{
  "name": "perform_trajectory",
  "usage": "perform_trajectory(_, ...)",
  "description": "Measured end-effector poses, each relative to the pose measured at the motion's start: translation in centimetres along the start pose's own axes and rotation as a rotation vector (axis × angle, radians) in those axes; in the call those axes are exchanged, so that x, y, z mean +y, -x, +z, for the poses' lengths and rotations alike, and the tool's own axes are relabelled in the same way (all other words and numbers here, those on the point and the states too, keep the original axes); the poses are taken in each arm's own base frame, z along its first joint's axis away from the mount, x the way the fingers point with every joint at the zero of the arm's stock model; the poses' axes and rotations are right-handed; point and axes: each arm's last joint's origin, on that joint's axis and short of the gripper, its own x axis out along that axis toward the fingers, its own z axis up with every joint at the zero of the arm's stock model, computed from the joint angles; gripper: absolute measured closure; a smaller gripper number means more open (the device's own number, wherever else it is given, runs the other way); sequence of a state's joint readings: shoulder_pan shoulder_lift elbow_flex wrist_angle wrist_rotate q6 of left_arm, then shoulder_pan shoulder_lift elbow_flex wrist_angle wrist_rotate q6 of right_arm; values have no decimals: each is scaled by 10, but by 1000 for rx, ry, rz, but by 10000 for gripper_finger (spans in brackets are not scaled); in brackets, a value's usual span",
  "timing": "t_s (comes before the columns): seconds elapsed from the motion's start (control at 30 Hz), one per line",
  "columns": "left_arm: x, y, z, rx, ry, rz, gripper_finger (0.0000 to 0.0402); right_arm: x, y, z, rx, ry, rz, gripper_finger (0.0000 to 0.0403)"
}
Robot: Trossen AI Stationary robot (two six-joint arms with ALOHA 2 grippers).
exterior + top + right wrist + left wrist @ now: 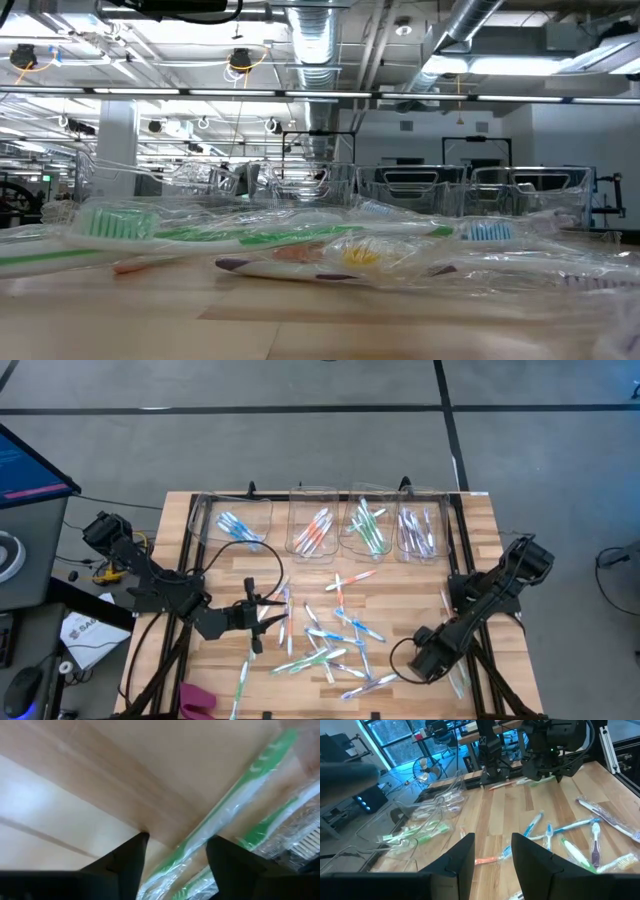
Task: Pick & Place Toothbrushes
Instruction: Put the green toothbrush into the middle right transparent bin
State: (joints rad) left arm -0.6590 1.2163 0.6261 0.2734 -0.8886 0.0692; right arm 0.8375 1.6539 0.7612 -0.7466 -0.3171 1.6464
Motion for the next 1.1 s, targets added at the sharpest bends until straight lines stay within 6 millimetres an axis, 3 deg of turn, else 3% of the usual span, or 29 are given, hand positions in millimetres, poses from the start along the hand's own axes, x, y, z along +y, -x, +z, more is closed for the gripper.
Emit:
perform_trajectory(0.37,0,0,0,0,0,0,280,2,1,1,-23,65,20,385)
perform_trajectory(0.9,0,0,0,0,-1,0,280,5,2,4,-97,140,53,394)
perform_trajectory(1.1,-2,1,1,-10,4,-59,280,14,14,-3,-188,135,37,394)
